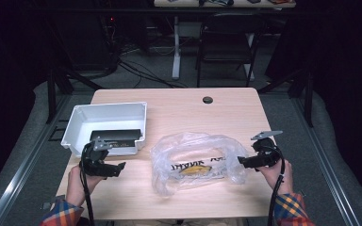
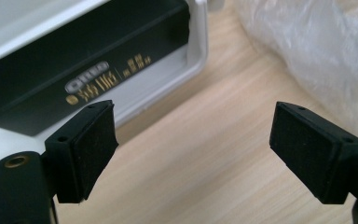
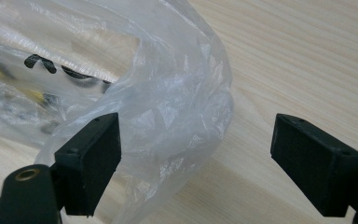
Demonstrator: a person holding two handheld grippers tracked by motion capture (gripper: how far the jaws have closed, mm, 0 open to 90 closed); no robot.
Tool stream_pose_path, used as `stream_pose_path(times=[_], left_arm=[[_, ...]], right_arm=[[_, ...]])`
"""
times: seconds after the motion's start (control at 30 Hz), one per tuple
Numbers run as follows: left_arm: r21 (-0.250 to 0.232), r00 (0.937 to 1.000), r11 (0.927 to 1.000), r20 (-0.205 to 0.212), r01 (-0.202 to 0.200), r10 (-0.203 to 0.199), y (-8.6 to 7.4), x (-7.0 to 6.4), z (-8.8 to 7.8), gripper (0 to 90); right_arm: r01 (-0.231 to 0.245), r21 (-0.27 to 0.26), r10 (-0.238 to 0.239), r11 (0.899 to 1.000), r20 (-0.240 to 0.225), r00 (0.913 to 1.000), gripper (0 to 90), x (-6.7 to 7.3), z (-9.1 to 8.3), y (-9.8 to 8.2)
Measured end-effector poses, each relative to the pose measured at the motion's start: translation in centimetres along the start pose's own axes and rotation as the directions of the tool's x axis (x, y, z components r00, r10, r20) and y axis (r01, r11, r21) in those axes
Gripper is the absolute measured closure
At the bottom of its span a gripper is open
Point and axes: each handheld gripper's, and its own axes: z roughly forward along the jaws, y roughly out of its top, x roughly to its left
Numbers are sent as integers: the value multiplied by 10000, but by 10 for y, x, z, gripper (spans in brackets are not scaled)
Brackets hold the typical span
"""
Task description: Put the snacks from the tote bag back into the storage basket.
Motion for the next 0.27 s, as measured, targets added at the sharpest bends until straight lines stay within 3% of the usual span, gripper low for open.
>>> stream_pose_path(times=[0.27], left_arm=[[109,9999,9999,137,10,-12,-6,-2,12,137]], right_arm=[[74,-77,-74,9999,-41,10000,155,1,3,0]])
